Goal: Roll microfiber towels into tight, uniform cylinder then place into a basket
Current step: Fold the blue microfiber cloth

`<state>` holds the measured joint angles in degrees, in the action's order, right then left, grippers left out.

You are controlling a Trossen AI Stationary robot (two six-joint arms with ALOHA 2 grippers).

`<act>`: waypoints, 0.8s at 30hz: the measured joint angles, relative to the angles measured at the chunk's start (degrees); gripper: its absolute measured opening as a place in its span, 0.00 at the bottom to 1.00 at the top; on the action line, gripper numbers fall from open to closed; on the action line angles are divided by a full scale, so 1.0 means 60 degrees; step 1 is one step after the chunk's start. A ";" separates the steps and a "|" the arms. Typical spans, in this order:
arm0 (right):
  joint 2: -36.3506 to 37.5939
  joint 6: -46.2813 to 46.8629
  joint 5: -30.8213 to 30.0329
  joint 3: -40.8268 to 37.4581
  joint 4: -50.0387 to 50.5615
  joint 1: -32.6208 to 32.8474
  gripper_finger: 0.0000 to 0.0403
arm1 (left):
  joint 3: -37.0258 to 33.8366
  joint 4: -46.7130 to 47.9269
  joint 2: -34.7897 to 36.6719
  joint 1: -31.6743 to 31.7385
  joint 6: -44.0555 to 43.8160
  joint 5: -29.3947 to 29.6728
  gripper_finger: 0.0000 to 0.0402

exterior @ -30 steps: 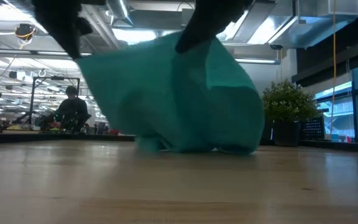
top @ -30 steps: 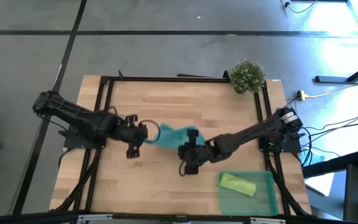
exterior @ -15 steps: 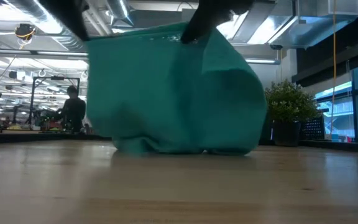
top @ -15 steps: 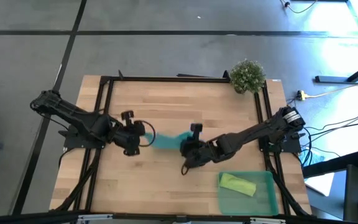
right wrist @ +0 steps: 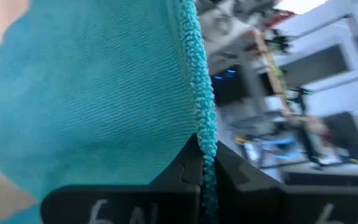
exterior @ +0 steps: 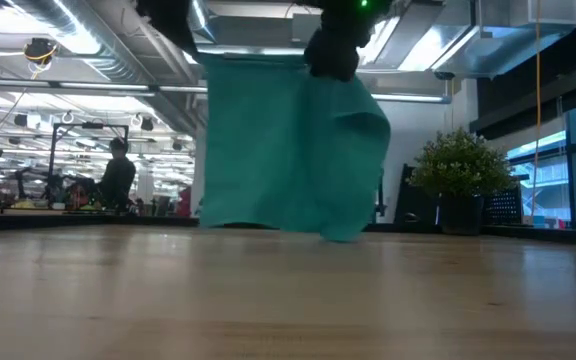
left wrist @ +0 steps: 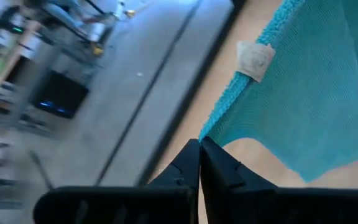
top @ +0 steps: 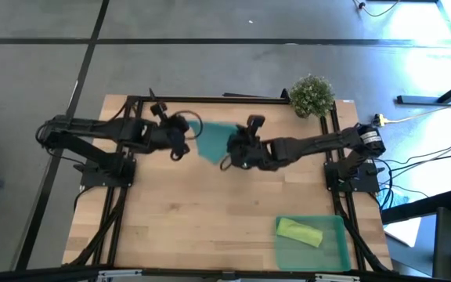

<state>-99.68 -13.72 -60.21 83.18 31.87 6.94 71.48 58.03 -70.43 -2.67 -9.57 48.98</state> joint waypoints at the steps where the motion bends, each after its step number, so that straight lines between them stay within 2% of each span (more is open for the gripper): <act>1: 0.0000 -0.0324 -0.0054 0.0000 -0.0204 -0.0136 0.02 | 0.0000 -0.0265 0.0000 0.0219 0.0371 0.0044 0.00; 5: 0.0035 -0.1602 -0.0189 -0.0010 -0.1179 -0.0379 0.02 | -0.0004 -0.1142 0.0003 0.0739 0.1610 0.0230 0.00; 9: 0.0055 -0.1718 -0.0121 -0.0007 -0.1201 -0.0251 0.02 | -0.0011 -0.0718 0.0011 0.0840 0.1666 -0.0049 0.00; 14: 0.0045 -0.0128 0.1487 -0.0011 0.0051 0.0261 0.02 | -0.0523 0.0036 0.0008 0.0574 0.1360 -0.1570 0.00; 17: 0.0044 0.0781 0.2041 -0.0013 0.0612 0.0621 0.02 | -0.1011 0.0035 0.0007 0.0225 0.1125 -0.2153 0.00; 21: 0.0037 0.1469 0.2803 -0.0367 0.0440 0.1119 0.02 | -0.1550 -0.0005 0.0007 -0.0280 0.0598 -0.2643 0.00; 24: 0.0036 0.1763 0.3416 -0.0974 -0.0391 0.1456 0.02 | -0.1804 0.0044 0.0007 -0.0749 0.0139 -0.2993 0.00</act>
<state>-99.46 -3.14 -39.71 77.33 29.53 15.67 60.66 58.29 -70.39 -7.17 -8.73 31.02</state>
